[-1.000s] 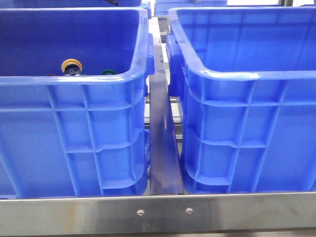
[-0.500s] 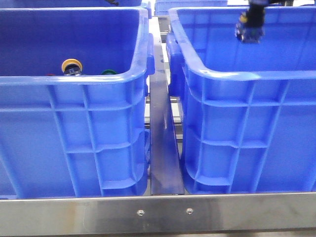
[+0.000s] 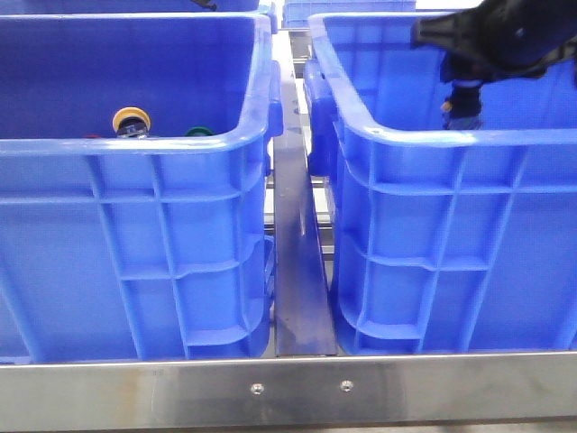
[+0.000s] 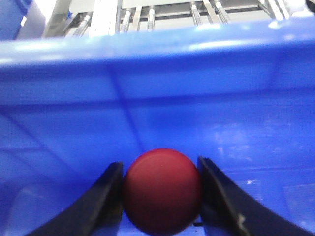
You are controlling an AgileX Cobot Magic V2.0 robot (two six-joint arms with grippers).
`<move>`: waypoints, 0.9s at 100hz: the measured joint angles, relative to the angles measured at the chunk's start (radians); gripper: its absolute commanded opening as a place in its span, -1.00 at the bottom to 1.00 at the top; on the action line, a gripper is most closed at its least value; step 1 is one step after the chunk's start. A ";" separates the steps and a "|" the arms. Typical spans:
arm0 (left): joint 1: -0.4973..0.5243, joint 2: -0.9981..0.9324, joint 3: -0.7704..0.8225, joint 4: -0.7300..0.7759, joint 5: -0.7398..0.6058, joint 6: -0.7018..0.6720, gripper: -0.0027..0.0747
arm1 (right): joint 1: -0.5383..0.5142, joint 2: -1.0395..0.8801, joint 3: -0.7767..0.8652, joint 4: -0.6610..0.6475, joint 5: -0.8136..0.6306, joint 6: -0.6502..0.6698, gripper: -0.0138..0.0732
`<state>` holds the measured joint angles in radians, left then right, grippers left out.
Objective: Pick red and yellow buttons and place in box
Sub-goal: 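Lower the red button into the empty crate and open the right gripper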
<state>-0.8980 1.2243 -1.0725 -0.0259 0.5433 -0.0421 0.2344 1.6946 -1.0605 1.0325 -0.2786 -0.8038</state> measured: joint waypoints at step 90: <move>0.000 0.000 0.000 -0.020 0.019 0.000 0.67 | 0.000 0.092 -0.034 0.000 -0.002 -0.002 0.49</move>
<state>-0.8980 1.2243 -1.0725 -0.0464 0.5620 -0.0421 0.2344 1.7868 -1.0940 1.0325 -0.2810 -0.8057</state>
